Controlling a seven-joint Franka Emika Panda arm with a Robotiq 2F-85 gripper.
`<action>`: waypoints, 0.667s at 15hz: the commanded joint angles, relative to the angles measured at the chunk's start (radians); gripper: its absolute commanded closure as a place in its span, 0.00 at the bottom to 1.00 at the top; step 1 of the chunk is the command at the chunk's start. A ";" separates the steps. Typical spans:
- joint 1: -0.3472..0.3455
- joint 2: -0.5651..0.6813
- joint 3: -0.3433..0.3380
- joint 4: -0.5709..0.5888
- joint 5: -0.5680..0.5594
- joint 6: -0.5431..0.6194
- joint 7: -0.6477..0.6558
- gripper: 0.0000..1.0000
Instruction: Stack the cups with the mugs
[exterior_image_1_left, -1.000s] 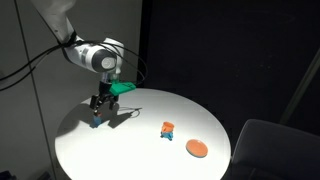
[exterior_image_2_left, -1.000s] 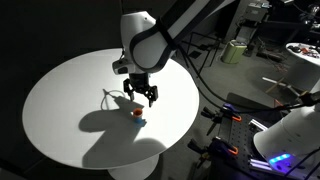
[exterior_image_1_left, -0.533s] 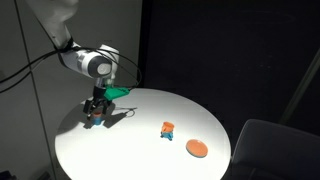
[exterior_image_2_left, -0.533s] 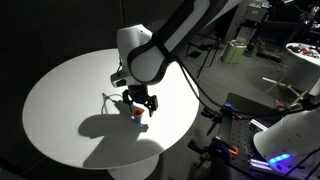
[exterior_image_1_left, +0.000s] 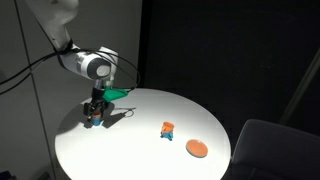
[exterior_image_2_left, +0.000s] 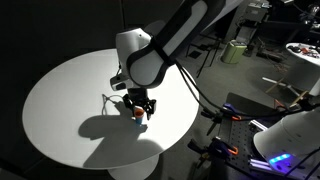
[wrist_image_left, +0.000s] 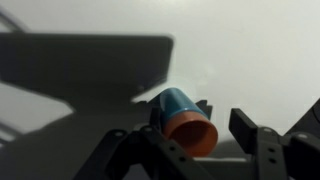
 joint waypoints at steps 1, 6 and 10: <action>-0.013 0.002 0.006 0.009 0.007 0.018 -0.027 0.60; -0.011 -0.019 0.003 -0.006 0.001 0.039 -0.013 0.80; -0.010 -0.086 0.000 -0.044 0.013 0.056 0.030 0.80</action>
